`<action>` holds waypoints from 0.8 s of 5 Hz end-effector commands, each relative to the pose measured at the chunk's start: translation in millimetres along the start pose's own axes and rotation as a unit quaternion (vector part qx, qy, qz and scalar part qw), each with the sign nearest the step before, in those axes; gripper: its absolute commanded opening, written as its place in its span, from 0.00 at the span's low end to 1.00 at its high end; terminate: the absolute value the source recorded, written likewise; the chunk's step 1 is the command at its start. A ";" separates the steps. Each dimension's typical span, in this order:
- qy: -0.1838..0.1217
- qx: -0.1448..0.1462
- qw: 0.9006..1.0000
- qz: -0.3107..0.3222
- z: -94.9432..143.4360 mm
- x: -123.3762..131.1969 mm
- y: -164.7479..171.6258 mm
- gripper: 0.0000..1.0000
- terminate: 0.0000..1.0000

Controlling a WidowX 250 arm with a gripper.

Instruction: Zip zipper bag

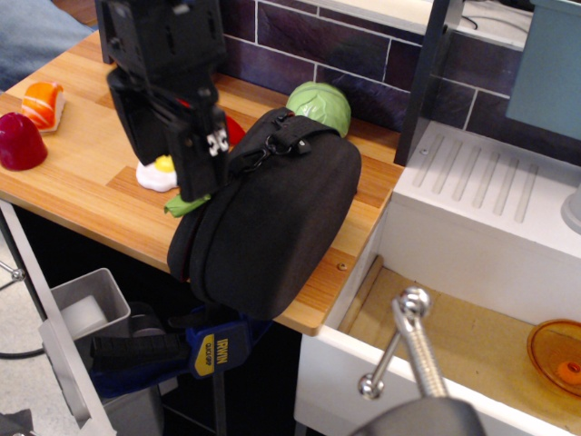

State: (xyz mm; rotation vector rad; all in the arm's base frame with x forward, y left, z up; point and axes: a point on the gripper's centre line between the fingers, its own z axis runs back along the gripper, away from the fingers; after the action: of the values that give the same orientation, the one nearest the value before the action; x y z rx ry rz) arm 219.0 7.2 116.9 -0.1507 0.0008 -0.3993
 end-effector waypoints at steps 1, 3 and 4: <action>-0.021 0.022 0.999 -0.011 -9.6 -5.5 2.2 1.00 0.00; -0.046 0.029 0.998 -0.004 -10.6 -2.9 0.3 0.00 0.00; -0.053 0.035 0.998 -0.003 -12.1 -1.6 0.5 0.00 0.00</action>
State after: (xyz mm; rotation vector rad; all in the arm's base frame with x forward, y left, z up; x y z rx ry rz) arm 215.5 3.4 97.7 -0.1162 -0.0819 -0.3999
